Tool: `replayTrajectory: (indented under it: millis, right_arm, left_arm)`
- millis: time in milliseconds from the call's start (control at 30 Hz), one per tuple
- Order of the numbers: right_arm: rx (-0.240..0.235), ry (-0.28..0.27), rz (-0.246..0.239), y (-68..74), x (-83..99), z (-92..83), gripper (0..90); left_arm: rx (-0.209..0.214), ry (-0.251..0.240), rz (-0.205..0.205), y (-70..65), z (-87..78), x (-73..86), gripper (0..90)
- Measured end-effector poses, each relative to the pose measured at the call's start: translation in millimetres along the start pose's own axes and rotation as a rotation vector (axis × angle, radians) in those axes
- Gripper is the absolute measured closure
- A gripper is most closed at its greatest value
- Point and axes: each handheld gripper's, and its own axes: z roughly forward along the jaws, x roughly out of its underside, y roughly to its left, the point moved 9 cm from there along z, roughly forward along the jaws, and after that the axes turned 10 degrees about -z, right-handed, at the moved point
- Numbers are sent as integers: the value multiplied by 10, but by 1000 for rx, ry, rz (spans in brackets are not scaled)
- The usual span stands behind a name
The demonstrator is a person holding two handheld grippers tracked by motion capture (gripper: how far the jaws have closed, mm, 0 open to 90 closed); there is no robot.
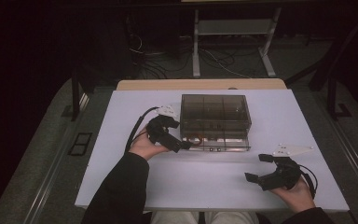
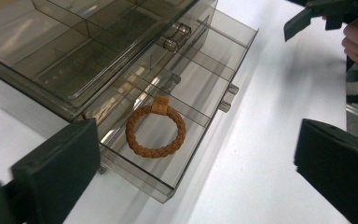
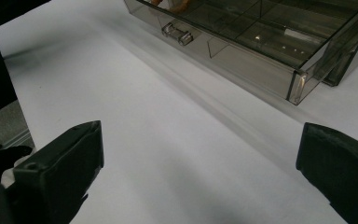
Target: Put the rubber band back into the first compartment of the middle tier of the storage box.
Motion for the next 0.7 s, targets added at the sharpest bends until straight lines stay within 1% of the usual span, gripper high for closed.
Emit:
replayTrajectory:
  millis: [67,200,300,333,400,600,700]
  right_arm:
    - [-2,4,6,7,3,-1,1]
    - [-1,2,3,5,2,0,1]
    - [-3,3,7,8,3,-3,1]
    - [-3,3,6,7,2,-2,1]
    - [1,0,0,0,0,0,1]
    - [2,1,0,-1,0,1,1]
    - [2,1,0,1,-1,2,1]
  left_arm:
    - [-2,-10,-1,10,-29,19,0]
    - [-12,-24,-17,34,-87,79,0]
    - [-21,-44,-33,51,-136,128,0]
    - [-25,-46,-32,60,-159,148,0]
    - [-32,-55,-40,70,-203,186,0]
    - [-48,-91,-65,100,-329,308,0]
    - [-52,-110,-79,89,-368,373,0]
